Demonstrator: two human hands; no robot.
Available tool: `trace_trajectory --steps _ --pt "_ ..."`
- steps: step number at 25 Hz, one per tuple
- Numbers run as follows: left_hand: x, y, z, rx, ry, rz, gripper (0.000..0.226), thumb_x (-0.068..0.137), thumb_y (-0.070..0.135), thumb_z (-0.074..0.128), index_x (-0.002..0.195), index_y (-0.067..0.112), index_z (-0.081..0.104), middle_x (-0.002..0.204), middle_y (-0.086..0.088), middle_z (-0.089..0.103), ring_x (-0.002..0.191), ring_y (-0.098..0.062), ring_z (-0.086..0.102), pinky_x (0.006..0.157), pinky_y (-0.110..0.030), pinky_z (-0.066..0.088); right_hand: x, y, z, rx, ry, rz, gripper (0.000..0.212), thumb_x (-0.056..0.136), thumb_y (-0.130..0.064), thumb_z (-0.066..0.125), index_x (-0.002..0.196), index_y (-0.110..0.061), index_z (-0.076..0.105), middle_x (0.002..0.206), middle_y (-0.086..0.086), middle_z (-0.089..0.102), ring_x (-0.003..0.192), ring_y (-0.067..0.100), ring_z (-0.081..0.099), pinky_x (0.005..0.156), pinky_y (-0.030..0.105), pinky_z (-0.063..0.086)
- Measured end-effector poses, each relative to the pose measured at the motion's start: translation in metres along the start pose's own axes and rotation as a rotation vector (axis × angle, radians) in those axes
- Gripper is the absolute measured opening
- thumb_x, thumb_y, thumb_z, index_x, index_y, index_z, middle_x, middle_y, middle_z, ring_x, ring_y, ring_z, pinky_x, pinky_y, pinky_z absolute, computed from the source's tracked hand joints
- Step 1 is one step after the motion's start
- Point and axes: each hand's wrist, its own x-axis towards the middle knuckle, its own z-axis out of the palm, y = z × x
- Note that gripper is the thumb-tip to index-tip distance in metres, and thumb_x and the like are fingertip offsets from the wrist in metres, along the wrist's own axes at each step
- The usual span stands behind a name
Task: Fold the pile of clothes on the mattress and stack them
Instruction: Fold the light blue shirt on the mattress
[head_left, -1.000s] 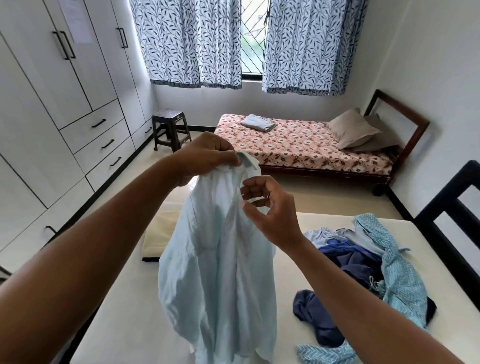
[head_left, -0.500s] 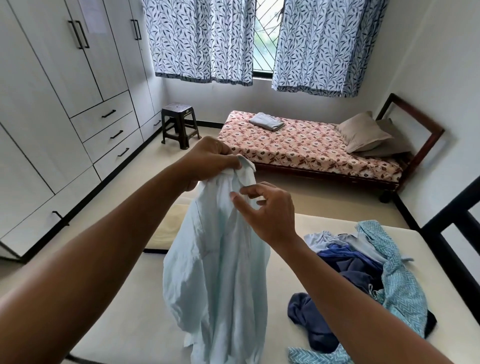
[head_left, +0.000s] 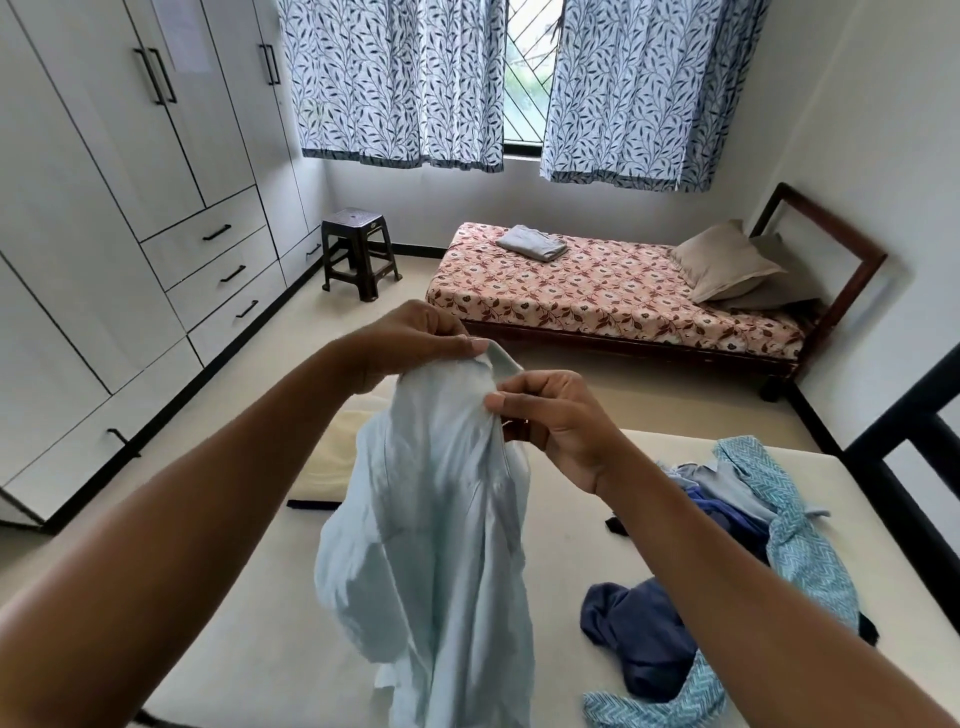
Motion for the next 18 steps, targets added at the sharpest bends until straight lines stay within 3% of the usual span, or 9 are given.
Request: trace_trajectory --steps 2,4,5,7,9,14,18 --pt "0.009 -0.012 0.021 0.151 0.326 0.084 0.028 0.087 0.040 0.080 0.095 0.014 0.074 0.086 0.003 0.073 0.076 -0.012 0.068 0.071 -0.034 0.059 0.004 0.003 -0.001 0.082 0.131 0.011 0.017 0.079 -0.009 0.081 0.092 0.000 0.075 0.088 0.013 0.073 0.079 0.024 0.070 0.070 0.030 0.060" --pt "0.003 -0.016 0.041 0.231 0.662 0.187 0.016 0.091 0.033 0.078 0.091 0.019 0.072 0.081 0.010 0.071 0.074 -0.008 0.067 0.068 -0.030 0.057 0.007 0.005 -0.006 0.096 0.264 -0.006 0.012 0.083 -0.006 0.080 0.093 0.000 0.076 0.091 0.016 0.074 0.083 0.026 0.071 0.072 0.031 0.061" --pt "-0.002 -0.016 0.049 0.185 0.698 0.213 0.013 0.092 0.030 0.077 0.089 0.018 0.072 0.077 0.010 0.070 0.068 -0.007 0.066 0.063 -0.027 0.056 0.008 0.005 -0.010 0.092 0.308 -0.017 0.009 0.085 -0.004 0.078 0.093 0.000 0.076 0.092 0.017 0.075 0.084 0.027 0.071 0.073 0.032 0.061" --pt "-0.013 -0.019 0.068 0.084 0.528 0.240 0.012 0.093 0.025 0.077 0.087 0.016 0.073 0.071 0.005 0.072 0.061 -0.008 0.068 0.060 -0.027 0.057 0.010 0.005 -0.013 0.096 0.359 -0.036 0.006 0.088 -0.003 0.076 0.093 -0.001 0.076 0.092 0.018 0.076 0.082 0.027 0.072 0.075 0.034 0.063" --pt "-0.021 -0.025 0.089 0.074 0.388 0.242 0.013 0.092 0.027 0.078 0.087 0.016 0.072 0.074 0.001 0.074 0.065 -0.013 0.071 0.064 -0.032 0.061 0.012 0.002 -0.012 0.109 0.410 -0.067 0.004 0.089 -0.003 0.076 0.092 0.000 0.076 0.090 0.018 0.075 0.077 0.025 0.072 0.075 0.034 0.064" --pt "-0.019 -0.039 0.114 0.079 0.529 0.260 0.032 0.083 0.036 0.085 0.104 0.021 0.065 0.097 0.008 0.070 0.089 -0.002 0.066 0.073 -0.018 0.057 0.017 -0.004 -0.008 0.108 0.477 -0.102 0.004 0.087 -0.004 0.079 0.083 -0.007 0.079 0.087 0.014 0.076 0.077 0.023 0.073 0.067 0.032 0.062" --pt "-0.013 -0.040 0.113 0.117 0.571 0.234 0.028 0.082 0.036 0.086 0.083 0.019 0.064 0.072 0.011 0.064 0.063 -0.001 0.058 0.057 -0.011 0.044 0.018 -0.002 -0.010 0.033 0.493 -0.145 0.001 0.086 -0.004 0.080 0.085 -0.004 0.079 0.096 0.024 0.076 0.081 0.032 0.075 0.074 0.039 0.063"
